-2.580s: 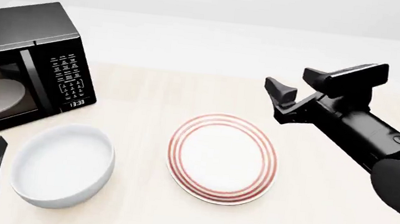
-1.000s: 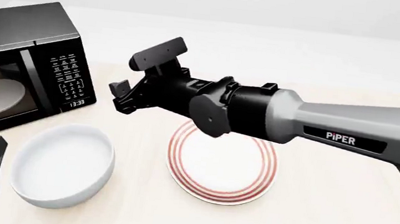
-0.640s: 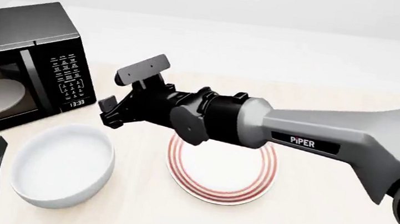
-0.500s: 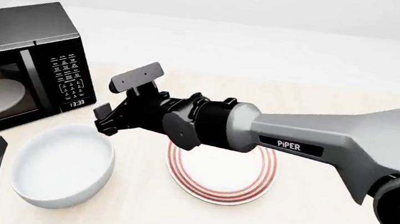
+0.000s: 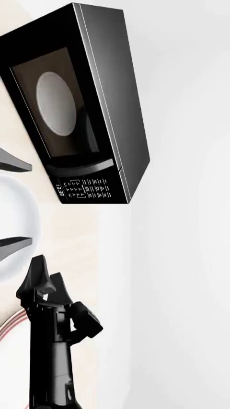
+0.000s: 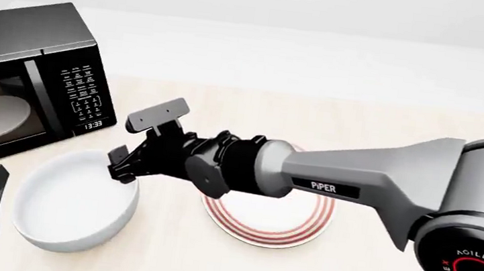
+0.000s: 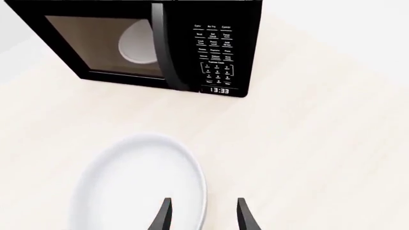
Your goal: Put the white bowl to the right of the plate.
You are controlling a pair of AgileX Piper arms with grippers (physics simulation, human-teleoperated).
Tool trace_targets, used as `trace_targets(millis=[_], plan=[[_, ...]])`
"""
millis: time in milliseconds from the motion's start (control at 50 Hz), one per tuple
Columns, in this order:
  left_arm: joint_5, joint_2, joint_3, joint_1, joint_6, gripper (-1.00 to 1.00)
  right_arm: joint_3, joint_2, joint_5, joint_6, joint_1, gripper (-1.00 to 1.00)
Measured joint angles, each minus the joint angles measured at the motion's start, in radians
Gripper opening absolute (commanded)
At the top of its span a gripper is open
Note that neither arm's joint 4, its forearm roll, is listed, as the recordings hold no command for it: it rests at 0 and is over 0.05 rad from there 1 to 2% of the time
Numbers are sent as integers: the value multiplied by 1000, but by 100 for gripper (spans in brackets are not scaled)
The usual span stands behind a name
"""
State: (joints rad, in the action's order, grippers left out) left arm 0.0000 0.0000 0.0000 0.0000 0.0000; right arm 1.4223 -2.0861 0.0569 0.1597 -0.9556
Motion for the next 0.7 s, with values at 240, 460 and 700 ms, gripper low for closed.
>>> trace_targets(millis=[240,460,700], plan=[[0,0,0,0,0,100,-13,-16,22,21,3,100],[0,0,0,0,0,100,-18,-38,44,43,2,100],[0,0,0,0,0,100,-16,-66,67,67,0,100]])
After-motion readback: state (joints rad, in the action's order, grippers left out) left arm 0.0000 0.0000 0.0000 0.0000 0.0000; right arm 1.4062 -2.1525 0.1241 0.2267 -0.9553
